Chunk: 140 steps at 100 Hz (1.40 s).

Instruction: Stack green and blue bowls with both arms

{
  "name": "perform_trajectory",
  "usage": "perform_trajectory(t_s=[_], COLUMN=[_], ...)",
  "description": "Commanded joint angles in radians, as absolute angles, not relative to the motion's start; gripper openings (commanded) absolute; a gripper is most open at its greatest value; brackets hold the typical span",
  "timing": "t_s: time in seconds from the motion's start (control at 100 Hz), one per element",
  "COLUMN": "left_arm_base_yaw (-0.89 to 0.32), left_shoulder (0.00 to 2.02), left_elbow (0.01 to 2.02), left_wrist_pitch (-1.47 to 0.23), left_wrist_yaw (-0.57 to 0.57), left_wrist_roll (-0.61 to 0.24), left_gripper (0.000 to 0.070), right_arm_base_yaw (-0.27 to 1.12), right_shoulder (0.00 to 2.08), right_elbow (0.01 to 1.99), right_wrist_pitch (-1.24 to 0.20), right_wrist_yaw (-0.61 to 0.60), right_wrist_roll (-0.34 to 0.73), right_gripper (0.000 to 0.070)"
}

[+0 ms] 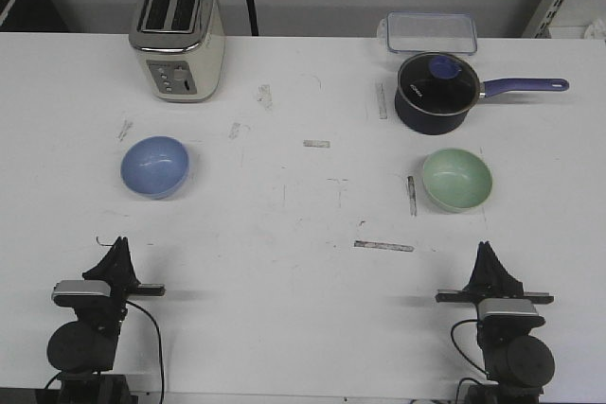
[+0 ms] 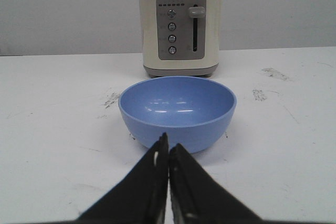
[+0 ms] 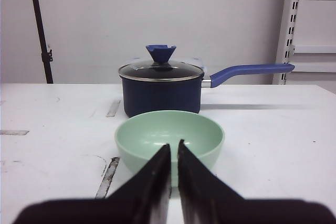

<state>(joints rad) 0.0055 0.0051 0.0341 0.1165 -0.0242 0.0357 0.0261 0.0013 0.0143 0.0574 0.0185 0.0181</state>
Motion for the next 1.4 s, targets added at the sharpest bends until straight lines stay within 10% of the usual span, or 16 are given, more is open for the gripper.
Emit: perform_trajectory(t_s=[0.0, 0.69, 1.39], left_arm_base_yaw=[0.006, 0.006, 0.006], left_shoulder=[0.003, 0.003, 0.003], left_elbow=[0.012, 0.012, 0.012], left_wrist_pitch=[0.129, 0.129, 0.129], left_wrist_yaw=[-0.025, -0.025, -0.025], left_wrist_roll=[0.033, 0.033, 0.033], left_gripper=[0.0002, 0.0002, 0.0002], right_arm_base_yaw=[0.026, 0.026, 0.017], right_shoulder=[0.001, 0.060, 0.772], right_elbow=[0.012, 0.199, 0.779], right_wrist_pitch=[0.067, -0.092, -0.483], right_wrist_yaw=[0.015, 0.016, 0.058], right_wrist_roll=[0.034, 0.039, 0.011], right_gripper=[0.0015, 0.0014, 0.0014])
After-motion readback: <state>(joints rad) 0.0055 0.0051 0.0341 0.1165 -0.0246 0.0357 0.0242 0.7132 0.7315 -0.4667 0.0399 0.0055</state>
